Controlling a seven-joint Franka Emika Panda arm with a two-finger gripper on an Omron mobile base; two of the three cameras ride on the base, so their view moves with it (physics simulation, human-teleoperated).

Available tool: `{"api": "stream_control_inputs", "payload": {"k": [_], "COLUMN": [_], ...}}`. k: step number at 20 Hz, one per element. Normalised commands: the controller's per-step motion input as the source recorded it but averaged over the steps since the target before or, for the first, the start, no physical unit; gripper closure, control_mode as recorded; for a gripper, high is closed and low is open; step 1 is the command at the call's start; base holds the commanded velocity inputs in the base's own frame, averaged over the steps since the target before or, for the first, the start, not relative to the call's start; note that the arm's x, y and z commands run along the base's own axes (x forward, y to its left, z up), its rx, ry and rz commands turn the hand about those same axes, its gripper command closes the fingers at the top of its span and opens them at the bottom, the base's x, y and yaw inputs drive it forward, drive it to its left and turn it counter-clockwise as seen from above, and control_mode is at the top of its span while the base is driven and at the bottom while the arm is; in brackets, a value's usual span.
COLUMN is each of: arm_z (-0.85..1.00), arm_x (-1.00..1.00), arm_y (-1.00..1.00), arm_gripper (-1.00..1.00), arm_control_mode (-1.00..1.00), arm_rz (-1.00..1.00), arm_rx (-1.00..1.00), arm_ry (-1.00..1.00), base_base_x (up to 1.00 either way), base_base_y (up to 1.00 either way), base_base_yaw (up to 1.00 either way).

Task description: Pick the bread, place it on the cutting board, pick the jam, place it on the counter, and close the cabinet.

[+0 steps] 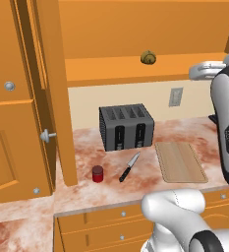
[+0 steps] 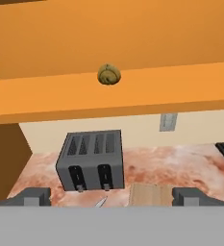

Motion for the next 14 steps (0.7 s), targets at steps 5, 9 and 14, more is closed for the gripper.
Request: {"api": "stream_control_inputs", "payload": {"k": [5, 9, 14], "arm_z": [0.00, 0.00, 0.00], "arm_x": [0.11, 0.17, 0.13], "arm_y": [0.00, 0.03, 0.05], "arm_gripper": [-1.00, -1.00, -1.00], "arm_control_mode": [-1.00, -1.00, -1.00], "arm_rz": [0.00, 0.01, 0.01], "arm_rx": [0.00, 0.00, -0.01], "arm_ry": [-0.15, -0.12, -0.09], "base_base_x": [0.00, 0.00, 0.00], "base_base_y": [0.00, 0.00, 0.00], "base_base_yaw": [0.00, 0.00, 0.00]}}
